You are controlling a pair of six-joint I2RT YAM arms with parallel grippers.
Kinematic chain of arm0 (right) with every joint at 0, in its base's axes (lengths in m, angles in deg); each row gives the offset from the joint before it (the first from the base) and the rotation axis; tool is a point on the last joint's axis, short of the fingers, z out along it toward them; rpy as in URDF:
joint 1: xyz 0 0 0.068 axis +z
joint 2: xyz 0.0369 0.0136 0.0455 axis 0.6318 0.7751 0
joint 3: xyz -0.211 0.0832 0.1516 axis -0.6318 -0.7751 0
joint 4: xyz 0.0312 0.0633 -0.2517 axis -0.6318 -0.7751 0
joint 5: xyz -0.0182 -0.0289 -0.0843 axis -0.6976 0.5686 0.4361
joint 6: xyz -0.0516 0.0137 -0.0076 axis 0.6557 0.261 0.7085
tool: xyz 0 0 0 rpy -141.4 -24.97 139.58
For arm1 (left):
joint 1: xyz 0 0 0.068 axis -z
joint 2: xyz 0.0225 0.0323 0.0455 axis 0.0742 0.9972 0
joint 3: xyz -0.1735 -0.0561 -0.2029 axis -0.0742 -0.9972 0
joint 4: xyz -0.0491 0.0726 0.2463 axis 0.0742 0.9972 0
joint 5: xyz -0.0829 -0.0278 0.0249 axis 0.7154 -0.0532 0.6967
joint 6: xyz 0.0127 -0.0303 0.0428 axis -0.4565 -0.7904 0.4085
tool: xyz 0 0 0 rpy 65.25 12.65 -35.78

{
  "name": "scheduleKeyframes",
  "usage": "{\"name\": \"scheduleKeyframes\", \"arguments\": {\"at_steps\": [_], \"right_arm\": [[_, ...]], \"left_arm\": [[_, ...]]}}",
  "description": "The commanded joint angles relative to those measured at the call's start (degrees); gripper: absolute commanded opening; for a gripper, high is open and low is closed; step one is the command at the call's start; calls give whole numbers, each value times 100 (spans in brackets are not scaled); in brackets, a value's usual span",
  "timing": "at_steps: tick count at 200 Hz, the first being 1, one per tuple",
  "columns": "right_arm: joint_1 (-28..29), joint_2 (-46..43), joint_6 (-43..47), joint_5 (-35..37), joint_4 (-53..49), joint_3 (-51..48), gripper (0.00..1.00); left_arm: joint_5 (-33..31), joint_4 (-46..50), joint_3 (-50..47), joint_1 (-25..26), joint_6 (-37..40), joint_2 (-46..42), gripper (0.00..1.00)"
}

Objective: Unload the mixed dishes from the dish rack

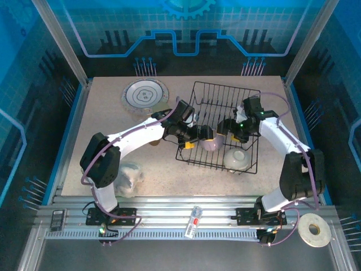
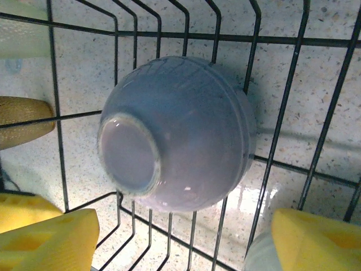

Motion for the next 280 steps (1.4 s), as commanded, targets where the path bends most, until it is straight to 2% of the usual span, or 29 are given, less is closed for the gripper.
{"name": "scheduleKeyframes", "arguments": {"at_steps": [1,90,127,170,238,280], "right_arm": [[82,284,123,9,3,219,81],[108,739,91,23,266,-100,74],[-46,885,-181,-254,502,-401,64],[-236,943,-357,-306,371,-476,57],[-400,1223,-324,-270,241,-588,38],[-450,1271,-337,-301,255,-587,30]], "left_arm": [[-5,205,179,-35,-131,103,99],[-129,385,306,-60,-58,302,99],[97,88,60,-105,-251,366,99],[138,49,-68,-130,-249,442,99],[34,234,210,-123,47,750,99],[55,246,339,-112,70,897,99]]}}
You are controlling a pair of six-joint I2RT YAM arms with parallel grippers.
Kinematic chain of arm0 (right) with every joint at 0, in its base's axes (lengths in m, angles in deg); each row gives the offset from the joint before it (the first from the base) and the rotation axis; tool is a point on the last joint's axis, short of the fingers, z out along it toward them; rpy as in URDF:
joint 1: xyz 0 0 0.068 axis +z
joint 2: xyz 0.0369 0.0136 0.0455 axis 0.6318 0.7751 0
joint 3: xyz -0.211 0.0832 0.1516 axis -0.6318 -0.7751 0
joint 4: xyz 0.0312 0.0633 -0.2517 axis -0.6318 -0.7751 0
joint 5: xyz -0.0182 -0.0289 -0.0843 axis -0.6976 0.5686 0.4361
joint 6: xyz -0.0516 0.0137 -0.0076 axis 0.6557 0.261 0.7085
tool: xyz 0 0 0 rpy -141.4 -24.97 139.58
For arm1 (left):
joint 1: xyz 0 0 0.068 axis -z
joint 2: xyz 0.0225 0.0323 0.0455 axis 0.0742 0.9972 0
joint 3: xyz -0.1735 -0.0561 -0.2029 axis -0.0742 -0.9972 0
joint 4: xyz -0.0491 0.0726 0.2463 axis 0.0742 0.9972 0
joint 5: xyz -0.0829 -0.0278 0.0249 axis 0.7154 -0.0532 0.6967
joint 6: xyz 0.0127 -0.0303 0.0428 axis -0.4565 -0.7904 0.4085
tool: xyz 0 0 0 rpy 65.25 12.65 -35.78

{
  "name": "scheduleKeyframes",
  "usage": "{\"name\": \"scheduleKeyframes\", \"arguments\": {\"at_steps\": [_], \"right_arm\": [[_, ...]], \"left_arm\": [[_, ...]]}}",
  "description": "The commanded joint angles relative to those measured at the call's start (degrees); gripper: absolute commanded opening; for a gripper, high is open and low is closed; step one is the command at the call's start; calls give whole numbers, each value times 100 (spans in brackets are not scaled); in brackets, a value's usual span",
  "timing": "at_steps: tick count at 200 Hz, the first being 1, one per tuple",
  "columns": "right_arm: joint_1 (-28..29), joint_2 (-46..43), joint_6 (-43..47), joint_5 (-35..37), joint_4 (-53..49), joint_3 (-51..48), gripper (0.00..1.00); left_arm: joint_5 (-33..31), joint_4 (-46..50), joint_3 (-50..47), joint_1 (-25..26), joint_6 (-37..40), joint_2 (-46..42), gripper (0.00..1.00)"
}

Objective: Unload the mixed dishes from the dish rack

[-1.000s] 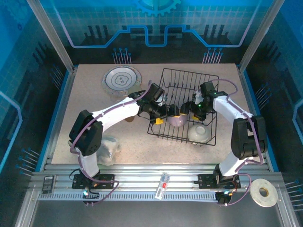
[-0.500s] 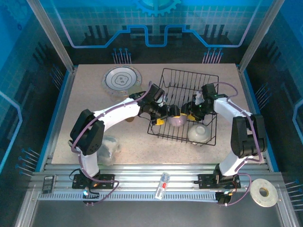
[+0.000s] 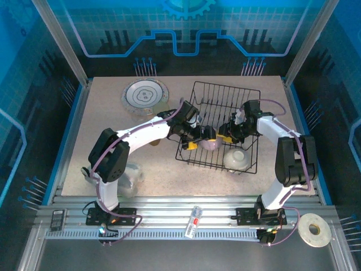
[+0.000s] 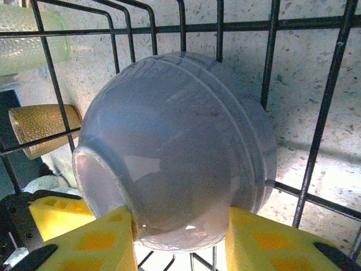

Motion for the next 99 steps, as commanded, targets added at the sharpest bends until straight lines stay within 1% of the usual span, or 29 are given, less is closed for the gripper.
{"name": "scheduleKeyframes", "arguments": {"at_steps": [1,36,63,99], "right_arm": [[-107,485,-3,877,-453,-335,30],[-147,506,-19,833,-401,-393,26],[-168,523,-4,799,-383,-410,20],[-193,533,-16,751,-368,-402,17]], "left_arm": [[-107,401,69,-88,154,307,99],[-101,428,125,-88,164,428,98],[-100,375,83,-88,150,476,98],[-12,240,71,-88,106,503,94]]}}
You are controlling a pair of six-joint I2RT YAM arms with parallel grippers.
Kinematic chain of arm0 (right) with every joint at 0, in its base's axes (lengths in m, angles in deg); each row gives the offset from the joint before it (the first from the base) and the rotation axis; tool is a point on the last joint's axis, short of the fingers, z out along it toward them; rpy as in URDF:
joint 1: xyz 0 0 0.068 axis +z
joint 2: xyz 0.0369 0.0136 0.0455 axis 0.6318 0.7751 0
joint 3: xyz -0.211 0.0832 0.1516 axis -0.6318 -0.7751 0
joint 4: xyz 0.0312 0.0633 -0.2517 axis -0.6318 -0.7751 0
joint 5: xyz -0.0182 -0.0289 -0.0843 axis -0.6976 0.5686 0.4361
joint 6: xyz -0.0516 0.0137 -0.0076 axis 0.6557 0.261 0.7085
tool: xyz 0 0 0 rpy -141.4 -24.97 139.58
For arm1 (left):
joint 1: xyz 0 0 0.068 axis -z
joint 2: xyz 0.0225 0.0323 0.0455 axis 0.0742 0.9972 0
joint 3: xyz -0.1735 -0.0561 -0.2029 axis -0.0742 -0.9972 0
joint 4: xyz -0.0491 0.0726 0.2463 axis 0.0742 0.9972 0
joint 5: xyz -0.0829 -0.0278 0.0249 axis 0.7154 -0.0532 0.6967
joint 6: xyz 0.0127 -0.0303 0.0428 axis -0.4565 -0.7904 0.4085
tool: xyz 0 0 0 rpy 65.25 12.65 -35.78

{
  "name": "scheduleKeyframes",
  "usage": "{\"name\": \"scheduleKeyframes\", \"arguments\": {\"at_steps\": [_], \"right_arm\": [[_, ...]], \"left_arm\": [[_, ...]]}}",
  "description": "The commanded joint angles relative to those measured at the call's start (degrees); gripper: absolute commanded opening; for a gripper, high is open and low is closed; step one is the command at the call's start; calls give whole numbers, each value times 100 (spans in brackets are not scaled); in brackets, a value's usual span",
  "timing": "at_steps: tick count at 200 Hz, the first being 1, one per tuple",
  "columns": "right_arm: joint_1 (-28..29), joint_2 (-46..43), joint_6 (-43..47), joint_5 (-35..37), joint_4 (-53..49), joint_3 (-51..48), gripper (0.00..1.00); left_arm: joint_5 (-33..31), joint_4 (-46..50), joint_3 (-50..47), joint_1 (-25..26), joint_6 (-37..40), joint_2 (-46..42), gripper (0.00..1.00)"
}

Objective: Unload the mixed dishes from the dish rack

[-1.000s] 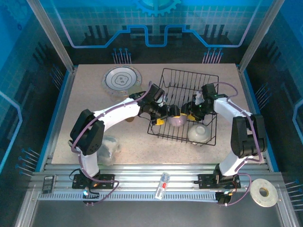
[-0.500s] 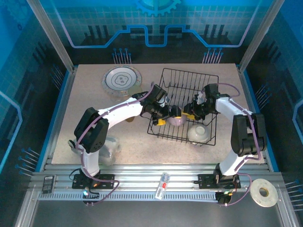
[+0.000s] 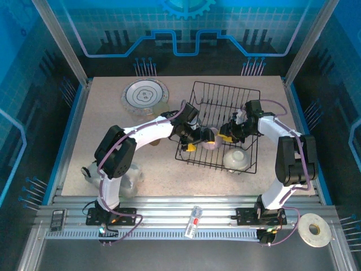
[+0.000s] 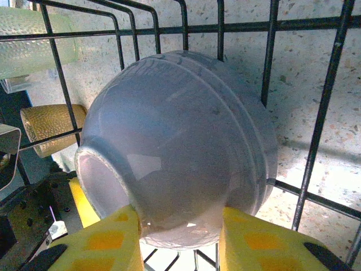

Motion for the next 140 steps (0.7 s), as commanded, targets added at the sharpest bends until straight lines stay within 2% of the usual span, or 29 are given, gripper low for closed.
{"name": "scheduleKeyframes", "arguments": {"at_steps": [1,34,140], "right_arm": [[-81,499,-16,977,-395,-384,17],[-92,487,-13,962,-387,-367,17],[-110,463,-41,888,-368,-400,16]], "left_arm": [[36,101,-42,-42,-1,94,94],[58,91,-7,-43,-14,137,89],[102,-333,-77,-60,-49,191,90]]}}
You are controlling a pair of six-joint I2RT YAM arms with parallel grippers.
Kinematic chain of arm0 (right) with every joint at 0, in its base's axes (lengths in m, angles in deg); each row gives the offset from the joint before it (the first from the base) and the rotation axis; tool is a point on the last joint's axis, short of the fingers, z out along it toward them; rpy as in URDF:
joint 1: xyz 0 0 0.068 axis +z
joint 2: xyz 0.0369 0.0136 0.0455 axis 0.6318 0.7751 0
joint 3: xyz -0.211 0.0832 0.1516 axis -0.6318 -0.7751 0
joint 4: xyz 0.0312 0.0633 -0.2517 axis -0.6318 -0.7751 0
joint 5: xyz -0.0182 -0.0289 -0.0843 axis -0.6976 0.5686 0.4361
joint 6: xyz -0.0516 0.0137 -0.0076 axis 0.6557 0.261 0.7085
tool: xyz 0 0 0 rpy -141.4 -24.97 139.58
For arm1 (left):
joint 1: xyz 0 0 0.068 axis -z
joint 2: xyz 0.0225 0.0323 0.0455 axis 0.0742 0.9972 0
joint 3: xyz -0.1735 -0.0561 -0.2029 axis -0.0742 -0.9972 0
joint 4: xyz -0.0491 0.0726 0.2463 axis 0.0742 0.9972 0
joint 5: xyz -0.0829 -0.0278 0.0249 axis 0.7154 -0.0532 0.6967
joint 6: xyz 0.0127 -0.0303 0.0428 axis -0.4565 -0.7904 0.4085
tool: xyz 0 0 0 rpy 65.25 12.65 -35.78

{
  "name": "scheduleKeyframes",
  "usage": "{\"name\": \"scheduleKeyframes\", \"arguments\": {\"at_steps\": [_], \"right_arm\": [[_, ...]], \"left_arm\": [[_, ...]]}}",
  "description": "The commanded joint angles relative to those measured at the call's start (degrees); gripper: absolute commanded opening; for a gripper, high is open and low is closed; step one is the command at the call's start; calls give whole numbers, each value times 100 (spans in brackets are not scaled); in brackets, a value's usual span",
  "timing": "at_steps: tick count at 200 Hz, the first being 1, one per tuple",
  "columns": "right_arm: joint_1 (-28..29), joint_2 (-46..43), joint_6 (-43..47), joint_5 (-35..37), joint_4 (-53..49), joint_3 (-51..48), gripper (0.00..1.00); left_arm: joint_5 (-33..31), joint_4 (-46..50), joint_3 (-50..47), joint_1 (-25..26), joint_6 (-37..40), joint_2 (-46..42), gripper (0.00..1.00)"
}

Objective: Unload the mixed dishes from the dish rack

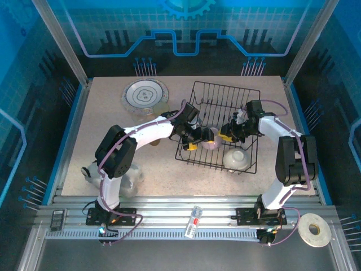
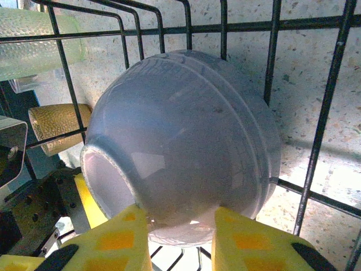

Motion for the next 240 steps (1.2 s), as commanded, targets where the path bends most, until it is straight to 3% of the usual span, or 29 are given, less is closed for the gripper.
{"name": "scheduleKeyframes", "arguments": {"at_steps": [1,154,240], "right_arm": [[-57,463,-39,1018,-385,-387,16],[-72,103,-67,1085,-457,-342,16],[-81,-626,-35,905,-691,115,29]], "left_arm": [[98,-158,-70,-49,-34,152,90],[71,-383,-282,-77,-131,-130,90],[-178,77,-106,-91,26,-453,90]]}}
